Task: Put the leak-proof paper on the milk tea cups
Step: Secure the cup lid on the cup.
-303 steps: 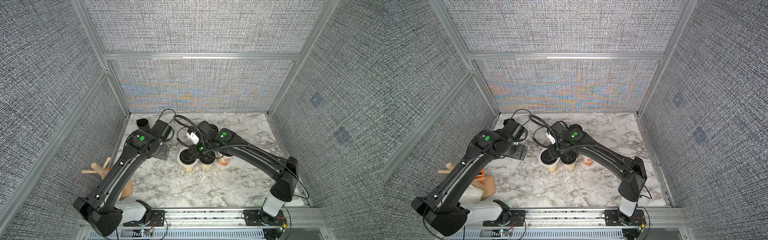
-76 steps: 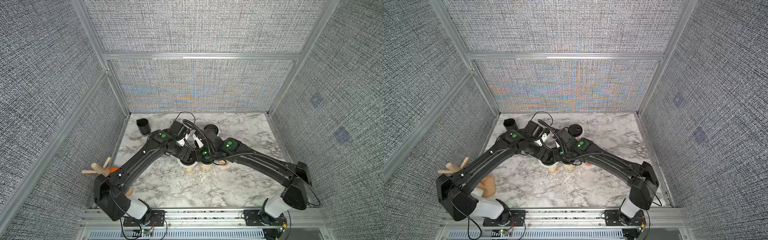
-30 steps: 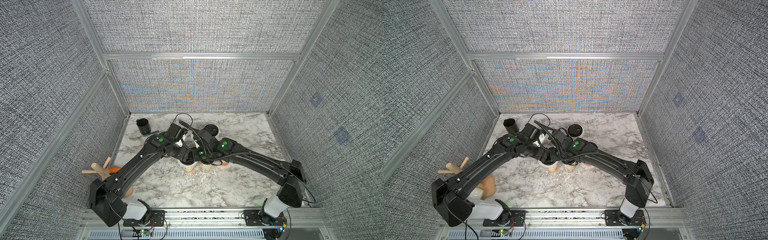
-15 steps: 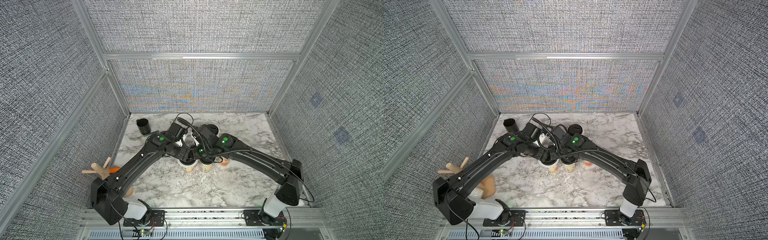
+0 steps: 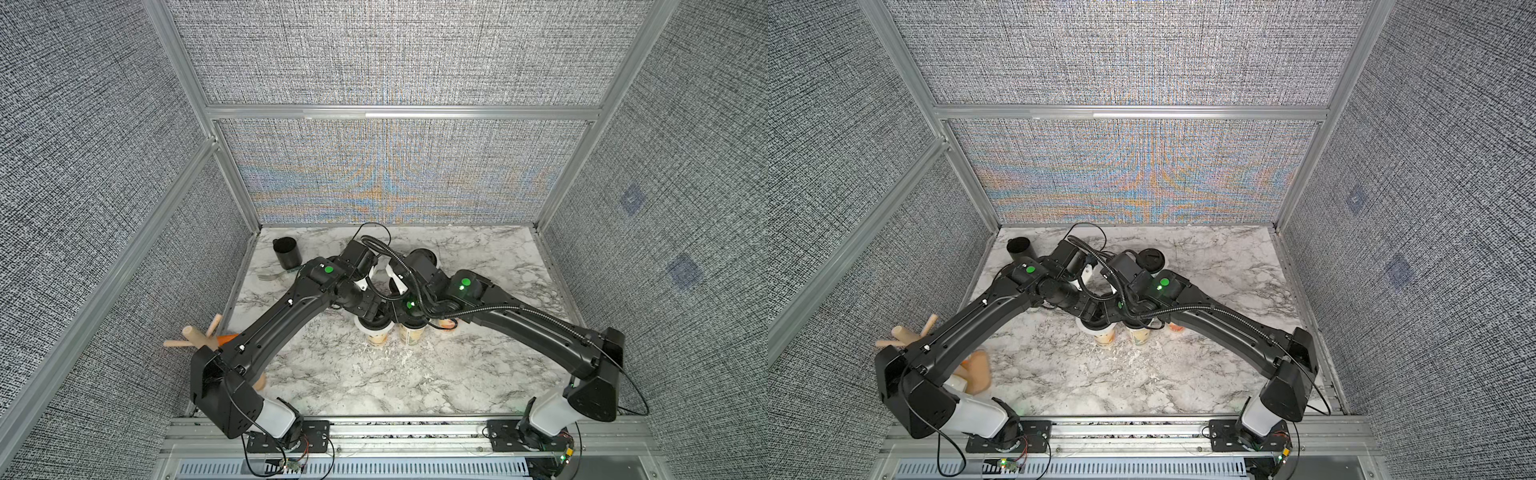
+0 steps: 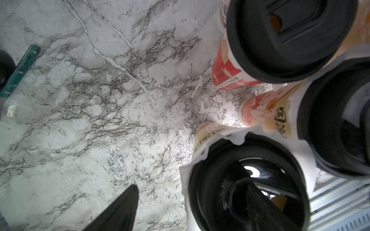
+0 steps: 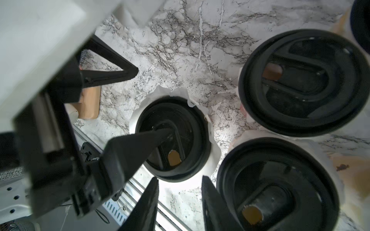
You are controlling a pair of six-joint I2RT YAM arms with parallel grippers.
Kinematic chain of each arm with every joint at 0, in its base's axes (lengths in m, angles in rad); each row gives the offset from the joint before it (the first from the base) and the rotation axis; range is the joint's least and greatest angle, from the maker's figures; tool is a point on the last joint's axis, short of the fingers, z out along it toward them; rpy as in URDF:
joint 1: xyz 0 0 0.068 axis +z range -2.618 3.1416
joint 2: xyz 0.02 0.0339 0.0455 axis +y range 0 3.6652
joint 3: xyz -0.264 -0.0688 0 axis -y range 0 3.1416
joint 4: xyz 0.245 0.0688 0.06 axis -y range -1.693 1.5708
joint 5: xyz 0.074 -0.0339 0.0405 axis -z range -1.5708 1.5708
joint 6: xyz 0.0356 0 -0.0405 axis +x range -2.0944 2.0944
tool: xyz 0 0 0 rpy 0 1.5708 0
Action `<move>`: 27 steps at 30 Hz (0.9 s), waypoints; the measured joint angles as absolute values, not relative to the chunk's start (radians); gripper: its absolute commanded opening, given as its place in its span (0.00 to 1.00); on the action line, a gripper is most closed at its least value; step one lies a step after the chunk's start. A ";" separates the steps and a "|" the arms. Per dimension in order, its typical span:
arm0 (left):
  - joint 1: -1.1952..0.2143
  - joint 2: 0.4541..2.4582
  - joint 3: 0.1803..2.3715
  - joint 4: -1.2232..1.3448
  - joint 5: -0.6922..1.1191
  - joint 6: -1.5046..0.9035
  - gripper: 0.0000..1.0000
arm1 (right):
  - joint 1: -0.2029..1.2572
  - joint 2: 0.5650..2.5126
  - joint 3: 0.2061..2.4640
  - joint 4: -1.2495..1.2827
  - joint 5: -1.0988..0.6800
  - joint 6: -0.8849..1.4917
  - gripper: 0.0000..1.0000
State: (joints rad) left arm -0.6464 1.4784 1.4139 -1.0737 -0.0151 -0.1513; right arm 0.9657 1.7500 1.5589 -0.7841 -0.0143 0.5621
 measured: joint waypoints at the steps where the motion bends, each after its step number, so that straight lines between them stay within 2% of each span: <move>1: -0.646 1.483 1.422 -1.081 -0.016 -0.149 0.85 | 0.966 1.746 1.550 -0.782 -0.014 0.562 0.39; 9: -0.646 1.510 1.467 -1.126 -0.024 -0.133 0.85 | 0.968 1.730 1.504 -0.773 -0.017 0.566 0.38; 27: -0.646 1.513 1.469 -1.127 -0.020 -0.131 0.85 | 0.997 1.769 1.506 -0.766 -0.008 0.587 0.27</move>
